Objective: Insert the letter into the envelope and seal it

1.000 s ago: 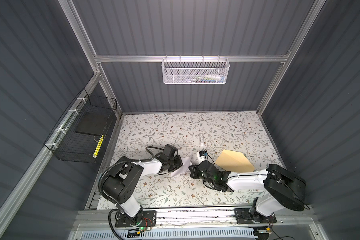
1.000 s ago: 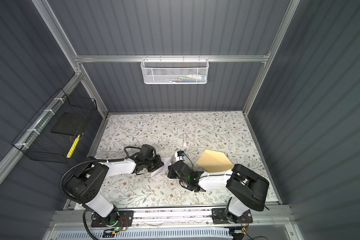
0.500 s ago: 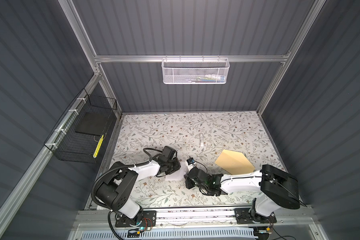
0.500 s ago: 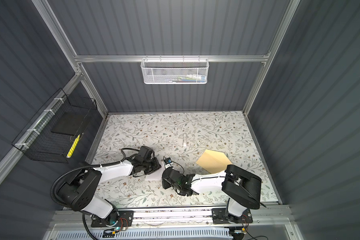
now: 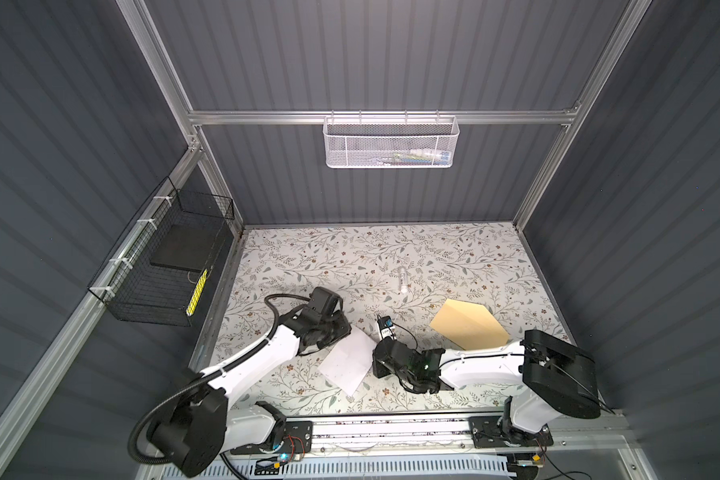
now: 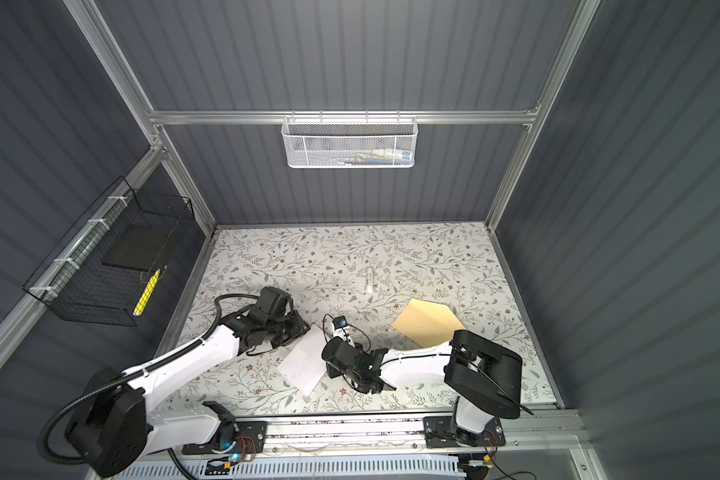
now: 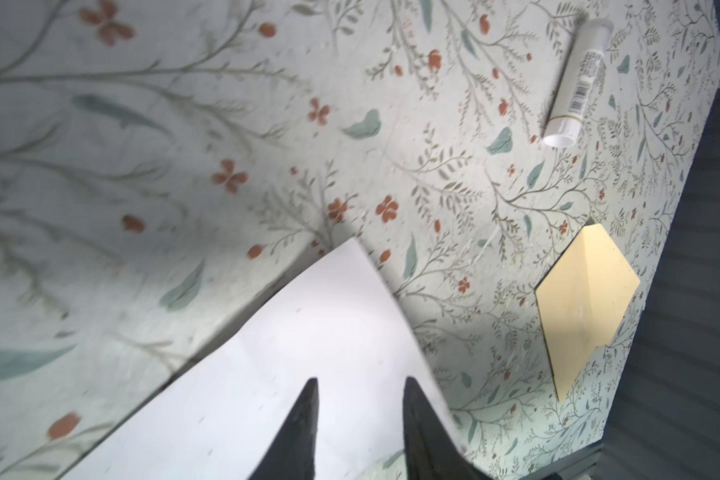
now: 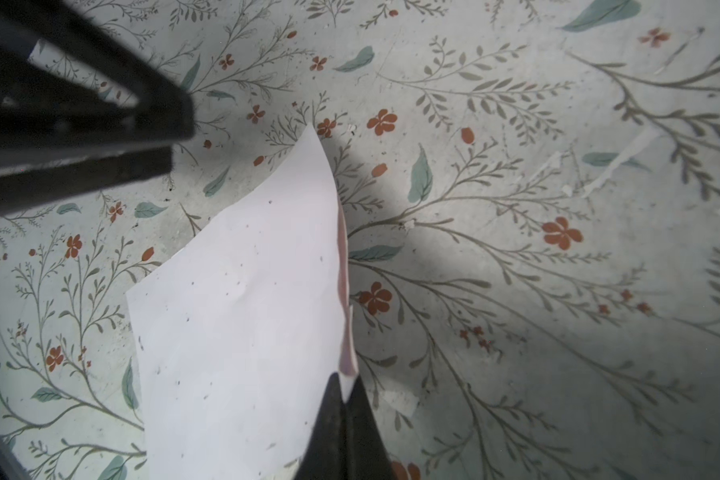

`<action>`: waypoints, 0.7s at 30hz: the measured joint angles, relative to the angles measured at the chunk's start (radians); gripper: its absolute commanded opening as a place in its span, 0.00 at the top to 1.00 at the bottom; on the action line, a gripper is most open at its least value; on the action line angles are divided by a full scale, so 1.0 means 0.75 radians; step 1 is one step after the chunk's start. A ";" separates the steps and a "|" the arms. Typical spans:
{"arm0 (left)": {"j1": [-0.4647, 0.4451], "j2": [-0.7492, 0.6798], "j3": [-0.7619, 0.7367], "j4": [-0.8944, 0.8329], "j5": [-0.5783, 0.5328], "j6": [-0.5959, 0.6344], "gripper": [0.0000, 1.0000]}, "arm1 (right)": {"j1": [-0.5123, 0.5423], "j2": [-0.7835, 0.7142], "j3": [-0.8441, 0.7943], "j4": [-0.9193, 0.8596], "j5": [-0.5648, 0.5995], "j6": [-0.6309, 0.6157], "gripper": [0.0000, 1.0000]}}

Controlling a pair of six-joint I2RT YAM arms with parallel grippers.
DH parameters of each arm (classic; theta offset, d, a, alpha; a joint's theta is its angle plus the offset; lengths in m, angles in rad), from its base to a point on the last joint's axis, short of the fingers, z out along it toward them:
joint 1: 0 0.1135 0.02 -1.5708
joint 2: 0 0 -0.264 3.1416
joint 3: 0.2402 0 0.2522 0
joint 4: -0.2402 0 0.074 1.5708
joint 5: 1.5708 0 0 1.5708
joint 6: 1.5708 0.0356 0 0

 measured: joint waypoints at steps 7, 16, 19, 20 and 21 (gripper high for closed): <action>0.000 -0.185 -0.206 -0.033 0.085 -0.087 0.68 | -0.001 -0.020 -0.005 -0.027 0.131 0.131 1.00; -0.038 0.051 -0.291 0.247 0.146 -0.191 0.79 | -0.006 -0.034 -0.034 -0.068 0.210 0.296 1.00; -0.044 0.127 -0.285 0.336 0.146 -0.208 0.84 | -0.006 -0.041 -0.047 -0.071 0.214 0.318 1.00; -0.044 0.145 -0.278 0.350 0.145 -0.207 0.85 | -0.006 -0.044 -0.051 -0.070 0.215 0.322 1.00; -0.045 0.161 -0.269 0.361 0.146 -0.206 0.86 | -0.006 -0.047 -0.054 -0.069 0.215 0.327 1.00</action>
